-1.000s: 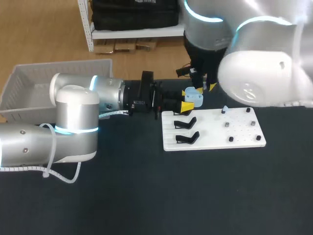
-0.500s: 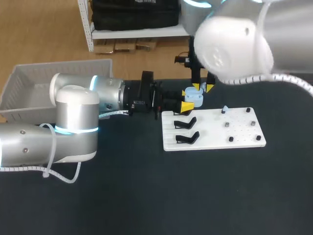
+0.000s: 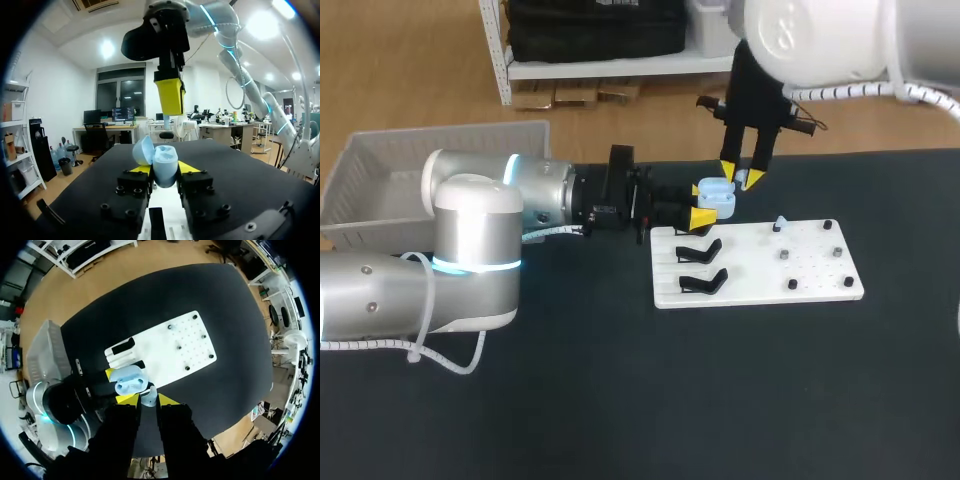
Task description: Pick up each earbud case from the left stands, insert the matching earbuds, close the lid, and place the case in the box.
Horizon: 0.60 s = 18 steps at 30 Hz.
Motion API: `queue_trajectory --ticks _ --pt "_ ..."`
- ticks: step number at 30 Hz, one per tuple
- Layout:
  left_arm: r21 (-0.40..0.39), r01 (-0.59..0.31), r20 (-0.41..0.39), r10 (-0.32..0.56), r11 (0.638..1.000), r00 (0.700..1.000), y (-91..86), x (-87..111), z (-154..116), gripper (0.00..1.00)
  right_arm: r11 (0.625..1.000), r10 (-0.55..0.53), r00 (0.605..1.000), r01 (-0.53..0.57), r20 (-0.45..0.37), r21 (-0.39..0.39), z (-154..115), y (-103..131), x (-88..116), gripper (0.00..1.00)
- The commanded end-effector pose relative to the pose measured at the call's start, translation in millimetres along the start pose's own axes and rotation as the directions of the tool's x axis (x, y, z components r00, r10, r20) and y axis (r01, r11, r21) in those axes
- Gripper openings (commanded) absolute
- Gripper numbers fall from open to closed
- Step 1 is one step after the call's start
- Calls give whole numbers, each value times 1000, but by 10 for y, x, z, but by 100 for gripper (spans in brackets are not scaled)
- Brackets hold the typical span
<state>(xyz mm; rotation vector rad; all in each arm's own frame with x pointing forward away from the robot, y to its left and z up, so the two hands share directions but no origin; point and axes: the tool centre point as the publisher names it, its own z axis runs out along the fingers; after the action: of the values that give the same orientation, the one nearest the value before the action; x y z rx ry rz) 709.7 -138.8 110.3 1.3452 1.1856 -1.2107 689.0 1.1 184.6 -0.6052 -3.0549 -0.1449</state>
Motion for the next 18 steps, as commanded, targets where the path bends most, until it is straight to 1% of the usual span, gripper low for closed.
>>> queue_trajectory --ticks 1,7,9,14,18 --pt "-4 -3 4 3 1000 1000 -3 14 8 0 1000 -13 999 13 38 17 25 53 32 0" --pt "-4 -3 4 3 1000 1000 -3 14 8 0 999 0 998 -3 59 42 45 93 39 0" --pt "-4 -3 4 3 1000 1000 -3 14 8 0 998 21 998 -24 64 56 62 112 44 0" --pt "-4 -3 4 3 1000 1000 -3 14 8 0 995 66 996 -70 64 64 101 149 35 0" --pt "-4 -3 4 3 1000 1000 -3 14 8 0 995 82 994 -86 73 58 111 168 29 0"
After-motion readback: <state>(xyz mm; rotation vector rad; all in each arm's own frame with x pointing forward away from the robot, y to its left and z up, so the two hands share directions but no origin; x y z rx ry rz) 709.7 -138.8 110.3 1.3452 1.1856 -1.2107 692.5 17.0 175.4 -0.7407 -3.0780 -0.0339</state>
